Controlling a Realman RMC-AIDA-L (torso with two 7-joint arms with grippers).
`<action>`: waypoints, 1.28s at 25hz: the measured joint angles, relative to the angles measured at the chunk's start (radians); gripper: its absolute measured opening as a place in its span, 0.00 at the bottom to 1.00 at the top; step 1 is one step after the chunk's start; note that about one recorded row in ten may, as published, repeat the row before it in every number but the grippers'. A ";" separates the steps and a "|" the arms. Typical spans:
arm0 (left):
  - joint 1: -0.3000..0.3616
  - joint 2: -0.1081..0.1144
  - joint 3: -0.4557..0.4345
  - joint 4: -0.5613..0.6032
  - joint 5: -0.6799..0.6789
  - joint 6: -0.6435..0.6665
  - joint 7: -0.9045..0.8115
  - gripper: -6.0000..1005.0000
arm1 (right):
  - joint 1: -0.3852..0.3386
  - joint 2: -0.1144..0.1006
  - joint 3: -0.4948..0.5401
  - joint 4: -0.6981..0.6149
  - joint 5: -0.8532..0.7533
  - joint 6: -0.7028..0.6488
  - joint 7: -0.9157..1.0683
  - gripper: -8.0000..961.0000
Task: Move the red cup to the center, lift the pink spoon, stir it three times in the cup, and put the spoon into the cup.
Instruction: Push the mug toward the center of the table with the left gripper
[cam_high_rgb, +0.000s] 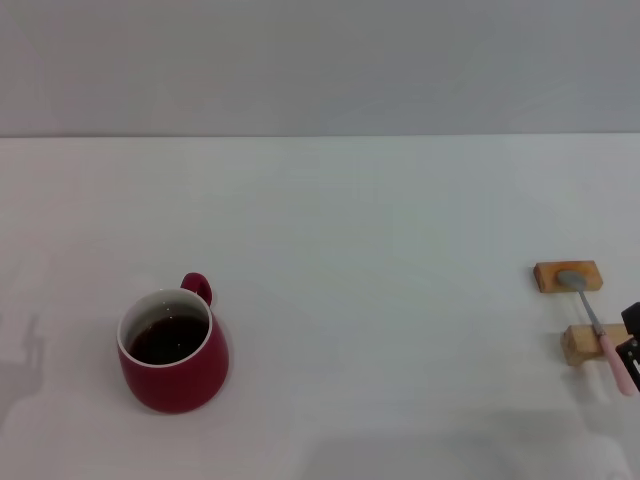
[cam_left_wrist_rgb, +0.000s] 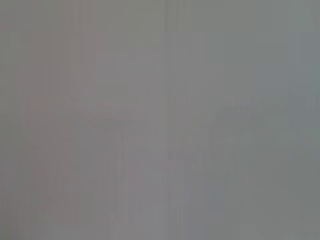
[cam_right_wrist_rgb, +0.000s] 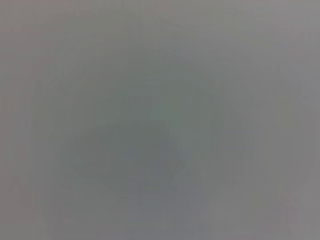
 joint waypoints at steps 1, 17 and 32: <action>0.000 0.000 0.000 0.000 0.000 0.000 0.000 0.42 | 0.001 0.000 -0.002 0.000 0.000 0.000 0.000 0.86; -0.019 0.001 0.051 0.001 0.003 -0.088 0.049 0.00 | 0.002 0.000 -0.004 0.001 -0.002 -0.015 0.008 0.86; -0.033 -0.001 0.122 -0.002 0.005 -0.110 0.052 0.00 | 0.005 0.000 -0.004 0.003 -0.002 -0.015 0.009 0.86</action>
